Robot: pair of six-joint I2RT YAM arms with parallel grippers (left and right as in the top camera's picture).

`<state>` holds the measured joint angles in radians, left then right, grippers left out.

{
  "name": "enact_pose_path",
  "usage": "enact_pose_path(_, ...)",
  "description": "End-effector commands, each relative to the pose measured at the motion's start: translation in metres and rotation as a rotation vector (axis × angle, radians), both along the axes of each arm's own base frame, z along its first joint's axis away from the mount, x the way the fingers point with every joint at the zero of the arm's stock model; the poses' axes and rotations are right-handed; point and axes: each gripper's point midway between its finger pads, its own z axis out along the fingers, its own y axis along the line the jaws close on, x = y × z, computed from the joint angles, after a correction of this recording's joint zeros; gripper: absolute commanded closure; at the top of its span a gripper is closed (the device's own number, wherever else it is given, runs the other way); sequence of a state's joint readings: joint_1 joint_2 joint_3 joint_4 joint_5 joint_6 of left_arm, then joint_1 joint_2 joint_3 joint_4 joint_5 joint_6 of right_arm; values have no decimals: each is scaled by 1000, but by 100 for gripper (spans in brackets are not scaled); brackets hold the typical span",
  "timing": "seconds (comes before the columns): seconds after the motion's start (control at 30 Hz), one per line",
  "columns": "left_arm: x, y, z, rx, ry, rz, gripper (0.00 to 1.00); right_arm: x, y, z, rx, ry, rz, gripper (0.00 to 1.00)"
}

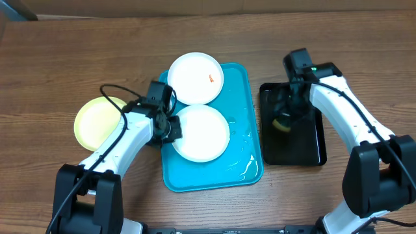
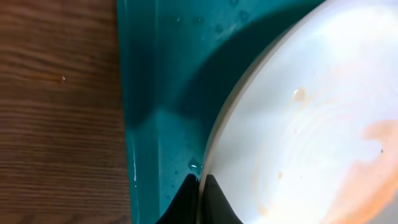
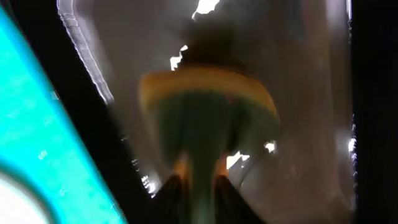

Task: Clean dirty plates on tray and stack at the side
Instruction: 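Drop the sponge into the black tray and withdraw the right gripper, then lift the white plate with left gripper and tilt it over the black tray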

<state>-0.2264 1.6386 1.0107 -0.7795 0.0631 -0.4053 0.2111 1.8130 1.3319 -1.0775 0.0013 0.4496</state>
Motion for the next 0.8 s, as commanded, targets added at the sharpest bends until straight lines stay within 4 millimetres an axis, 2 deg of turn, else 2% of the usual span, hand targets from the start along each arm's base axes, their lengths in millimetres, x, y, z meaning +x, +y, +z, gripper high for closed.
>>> enact_pose_path(0.0,17,6,15,37,-40,-24,96,-19,-3,-17,6,36,4,50)
enact_pose_path(0.1,22,4,25,59,-58,-41,96,-20,-3,-19,6,36,8,49)
enact_pose_path(0.2,28,0,38,92,-81,-70,96,-16,-4,-5,12,3,5,50)
enact_pose_path(0.27,32,-7,50,110,-97,-95,96,-14,-6,10,23,-32,-4,50)
enact_pose_path(0.43,43,-33,87,132,-170,-170,96,-10,-11,71,174,-199,-55,49)
enact_pose_path(0.5,48,-47,104,125,-211,-199,96,-12,-23,91,218,-247,-99,46)
enact_pose_path(0.6,57,-71,131,96,-287,-239,96,-21,-52,111,258,-288,-202,43)
enact_pose_path(0.77,75,-112,173,89,-471,-292,96,-36,-88,114,265,-269,-313,43)
